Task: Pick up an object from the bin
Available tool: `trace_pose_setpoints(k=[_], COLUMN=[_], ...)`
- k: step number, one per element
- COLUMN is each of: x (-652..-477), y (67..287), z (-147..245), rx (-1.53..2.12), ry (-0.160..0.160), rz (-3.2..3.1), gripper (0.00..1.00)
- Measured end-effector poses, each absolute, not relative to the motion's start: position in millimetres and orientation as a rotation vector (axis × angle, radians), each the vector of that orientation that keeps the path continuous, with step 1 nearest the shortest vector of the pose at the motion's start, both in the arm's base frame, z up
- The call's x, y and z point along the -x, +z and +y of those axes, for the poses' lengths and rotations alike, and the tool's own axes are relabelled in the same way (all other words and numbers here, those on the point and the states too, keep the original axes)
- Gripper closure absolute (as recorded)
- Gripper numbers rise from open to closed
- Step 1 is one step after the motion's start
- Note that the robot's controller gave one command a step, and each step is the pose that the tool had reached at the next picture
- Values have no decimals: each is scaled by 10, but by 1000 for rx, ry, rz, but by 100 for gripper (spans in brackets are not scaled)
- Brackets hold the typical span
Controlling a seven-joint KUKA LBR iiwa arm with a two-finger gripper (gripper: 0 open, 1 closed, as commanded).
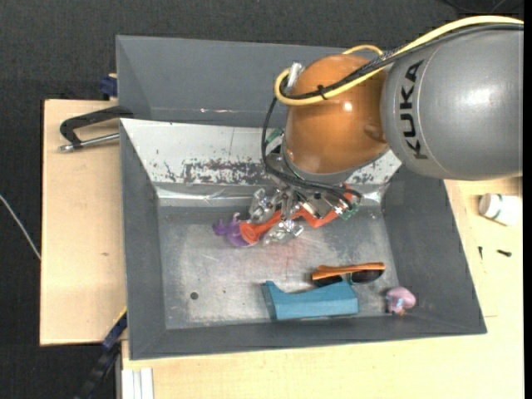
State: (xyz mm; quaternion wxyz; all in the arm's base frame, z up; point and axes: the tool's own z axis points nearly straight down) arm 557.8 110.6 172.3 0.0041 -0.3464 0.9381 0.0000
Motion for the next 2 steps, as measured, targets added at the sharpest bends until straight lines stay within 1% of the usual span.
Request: trace_pose_setpoints(k=[1,2], x=[-5531,-5672], y=[1996,2442], z=[1116,1117], rx=[1135,1196], ry=[1,3], rz=[2921,2903], gripper=[100,100])
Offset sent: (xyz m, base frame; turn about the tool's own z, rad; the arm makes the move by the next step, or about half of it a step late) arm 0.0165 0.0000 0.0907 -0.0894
